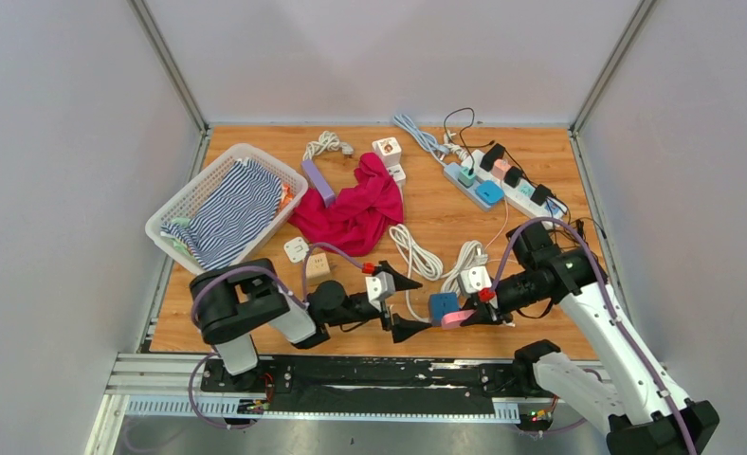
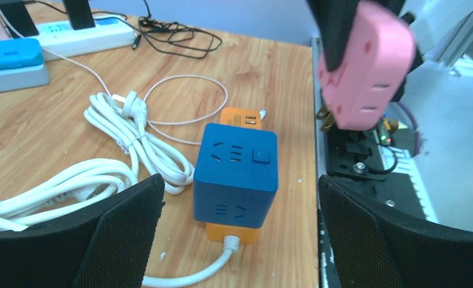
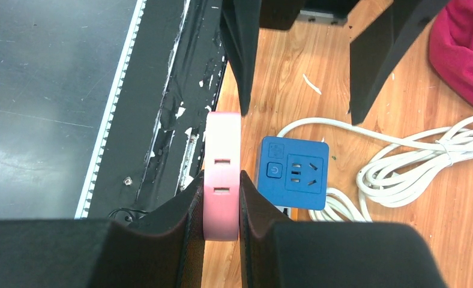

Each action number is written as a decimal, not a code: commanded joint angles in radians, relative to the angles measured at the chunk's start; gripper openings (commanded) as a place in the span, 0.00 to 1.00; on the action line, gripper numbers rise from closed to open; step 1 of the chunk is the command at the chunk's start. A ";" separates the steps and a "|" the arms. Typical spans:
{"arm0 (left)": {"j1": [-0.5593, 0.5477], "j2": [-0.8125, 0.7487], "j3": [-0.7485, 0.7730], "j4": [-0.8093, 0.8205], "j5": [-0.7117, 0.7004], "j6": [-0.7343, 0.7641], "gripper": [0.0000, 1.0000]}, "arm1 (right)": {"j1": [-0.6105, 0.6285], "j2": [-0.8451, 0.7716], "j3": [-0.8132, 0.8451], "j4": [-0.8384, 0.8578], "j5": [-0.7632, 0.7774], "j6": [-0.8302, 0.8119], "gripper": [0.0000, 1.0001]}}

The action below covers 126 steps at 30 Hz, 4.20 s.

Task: Pull the plug off the socket
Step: Place the plug at the center of the board, then remove the plug from the socket.

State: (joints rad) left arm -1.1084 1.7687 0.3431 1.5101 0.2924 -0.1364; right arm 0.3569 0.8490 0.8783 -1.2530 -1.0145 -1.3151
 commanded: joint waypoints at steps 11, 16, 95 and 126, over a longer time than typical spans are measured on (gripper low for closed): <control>0.014 -0.465 -0.088 -0.221 0.152 -0.294 1.00 | -0.021 0.017 -0.047 0.011 -0.043 0.020 0.00; -0.091 -0.627 -0.033 -0.586 -0.089 -0.041 0.98 | -0.021 0.042 -0.047 0.000 -0.055 0.011 0.00; 0.665 -0.863 -0.230 -0.826 -0.553 -0.706 0.00 | -0.073 0.044 -0.073 0.033 -0.011 0.025 0.85; 0.667 -1.137 -0.270 -0.914 -0.381 -0.532 0.96 | -0.080 0.032 -0.078 0.035 -0.009 0.025 0.85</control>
State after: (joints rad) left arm -0.4469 0.7048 0.0971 0.5877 -0.2405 -0.7567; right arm 0.2977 0.8928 0.8185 -1.2045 -1.0233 -1.2972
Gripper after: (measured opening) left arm 0.856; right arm 0.848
